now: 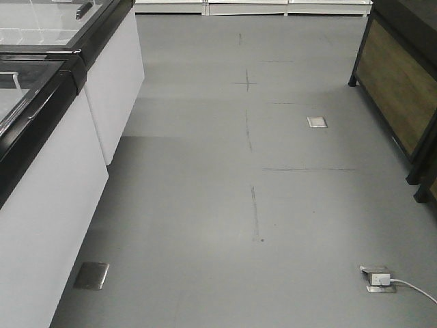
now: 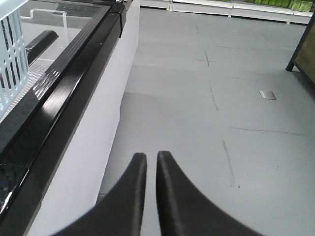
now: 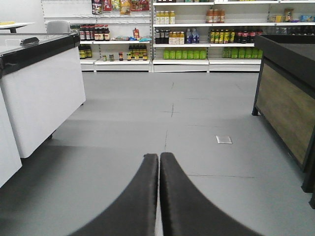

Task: Left arm holds basket, right arm returns cookies

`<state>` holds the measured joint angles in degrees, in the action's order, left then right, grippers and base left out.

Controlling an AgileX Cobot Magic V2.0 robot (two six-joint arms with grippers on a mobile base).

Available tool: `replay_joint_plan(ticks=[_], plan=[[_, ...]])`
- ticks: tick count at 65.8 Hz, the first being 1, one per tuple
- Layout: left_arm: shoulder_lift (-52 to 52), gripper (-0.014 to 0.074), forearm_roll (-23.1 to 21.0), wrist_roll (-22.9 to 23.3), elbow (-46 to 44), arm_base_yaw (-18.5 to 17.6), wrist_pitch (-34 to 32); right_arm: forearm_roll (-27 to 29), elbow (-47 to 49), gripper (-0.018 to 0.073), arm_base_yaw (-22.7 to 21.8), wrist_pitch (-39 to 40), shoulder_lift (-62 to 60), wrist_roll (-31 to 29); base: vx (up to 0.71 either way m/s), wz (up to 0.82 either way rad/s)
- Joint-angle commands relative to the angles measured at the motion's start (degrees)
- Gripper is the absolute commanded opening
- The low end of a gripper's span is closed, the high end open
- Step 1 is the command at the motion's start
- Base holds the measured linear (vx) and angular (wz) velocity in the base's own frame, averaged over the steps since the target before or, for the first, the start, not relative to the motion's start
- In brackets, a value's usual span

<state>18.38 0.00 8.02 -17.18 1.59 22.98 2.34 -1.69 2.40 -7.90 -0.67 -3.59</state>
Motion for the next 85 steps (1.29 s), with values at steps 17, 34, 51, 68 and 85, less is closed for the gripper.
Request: replay_joint_plan(ticks=[17, 34, 51, 68, 85], plan=[[0.8, 0.0349, -2.7, 3.6, -6.2, -0.4, 3.8, 0.0, 0.1, -0.0008, 0.0, 4.3, -0.5, 0.2, 0.0, 0.0], [7.0, 0.0549, -2.7, 13.8, -12.9, -2.1, 11.7, 0.0, 0.1, -0.0008, 0.0, 4.3, -0.5, 0.2, 0.0, 0.0], [18.8, 0.0554, -1.9, 19.7, -22.3, -2.1, 13.5, 0.0, 0.1, -0.0008, 0.0, 4.3, -0.5, 0.2, 0.0, 0.0], [25.6, 0.0554, 2.8, 28.7, -33.3, 0.1, 14.9, 0.0, 0.1, -0.0008, 0.0, 4.3, -0.5, 0.2, 0.0, 0.0], [31.3, 0.0554, 2.4, 30.8, -40.5, 7.2, 17.9, 0.0, 0.1, -0.0008, 0.0, 4.3, -0.5, 0.2, 0.0, 0.0]])
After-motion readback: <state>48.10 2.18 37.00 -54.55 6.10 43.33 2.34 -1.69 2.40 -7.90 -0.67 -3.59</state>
